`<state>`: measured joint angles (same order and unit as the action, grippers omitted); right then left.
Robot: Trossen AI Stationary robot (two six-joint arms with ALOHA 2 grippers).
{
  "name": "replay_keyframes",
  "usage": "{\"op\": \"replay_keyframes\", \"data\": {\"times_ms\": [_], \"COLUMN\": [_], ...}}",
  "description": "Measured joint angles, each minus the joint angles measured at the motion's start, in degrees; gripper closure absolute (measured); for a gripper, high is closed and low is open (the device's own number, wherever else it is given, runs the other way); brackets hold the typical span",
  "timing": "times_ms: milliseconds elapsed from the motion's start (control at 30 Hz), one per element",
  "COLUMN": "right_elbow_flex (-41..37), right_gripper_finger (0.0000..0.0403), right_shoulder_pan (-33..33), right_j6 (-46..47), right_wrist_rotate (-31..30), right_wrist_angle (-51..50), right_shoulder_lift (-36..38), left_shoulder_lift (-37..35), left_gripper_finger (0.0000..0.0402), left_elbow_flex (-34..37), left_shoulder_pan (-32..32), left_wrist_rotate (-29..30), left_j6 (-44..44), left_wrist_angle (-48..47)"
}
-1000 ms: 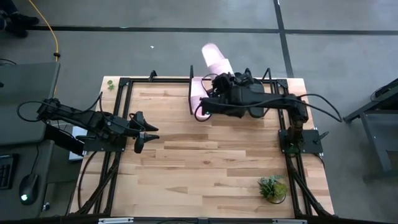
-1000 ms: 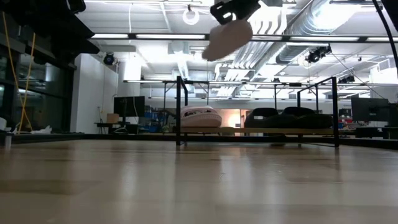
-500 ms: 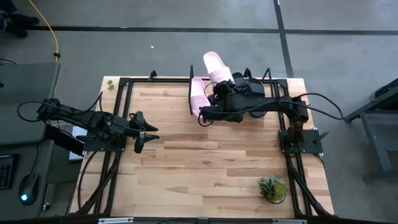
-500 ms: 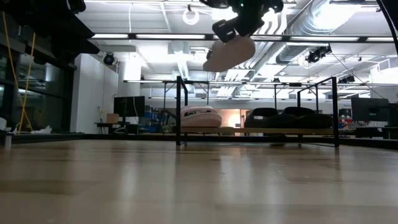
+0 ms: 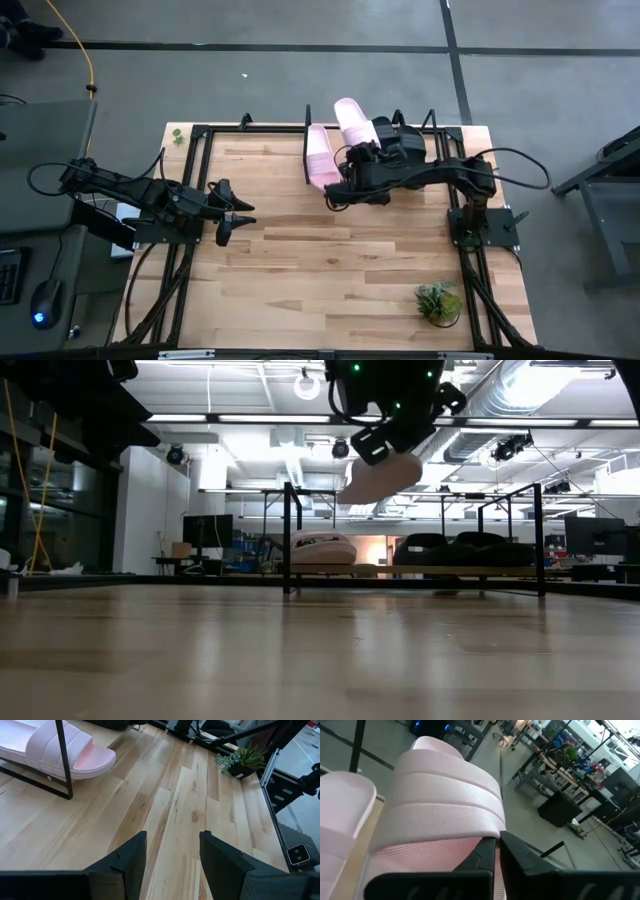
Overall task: Pick and place slides into the shelf
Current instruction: Put the pink slides on the shelf
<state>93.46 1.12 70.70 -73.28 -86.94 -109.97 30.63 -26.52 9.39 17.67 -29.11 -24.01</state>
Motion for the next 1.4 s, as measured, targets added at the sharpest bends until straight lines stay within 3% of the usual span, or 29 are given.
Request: {"op": "replay_keyframes", "data": {"times_ms": [500,767,1100,1400], "right_elbow_flex": [-7.8,-8.2,-8.2,-8.2], "right_gripper_finger": [0.0403,0.0403,0.0403,0.0403], "right_shoulder_pan": [0.0,0.0,0.2,0.9], "right_j6": [-0.7,-9.2,-8.7,-2.9], "right_wrist_rotate": [1.1,2.0,2.4,3.4], "right_wrist_angle": [10.4,19.4,18.7,13.6], "right_shoulder_lift": [0.0,-1.0,-2.1,-4.7], "left_shoulder_lift": [0.0,0.0,0.0,0.0], "left_gripper_finger": [0.0234,0.0234,0.0234,0.0234], "left_elbow_flex": [0.0,0.0,0.0,0.0], "left_shoulder_pan": [0.0,0.0,0.0,0.0], "left_wrist_rotate": [0.0,0.0,0.0,0.0], "left_j6": [0.0,0.1,0.1,0.1], "left_wrist_angle": [0.0,0.1,0.0,-0.1]}}
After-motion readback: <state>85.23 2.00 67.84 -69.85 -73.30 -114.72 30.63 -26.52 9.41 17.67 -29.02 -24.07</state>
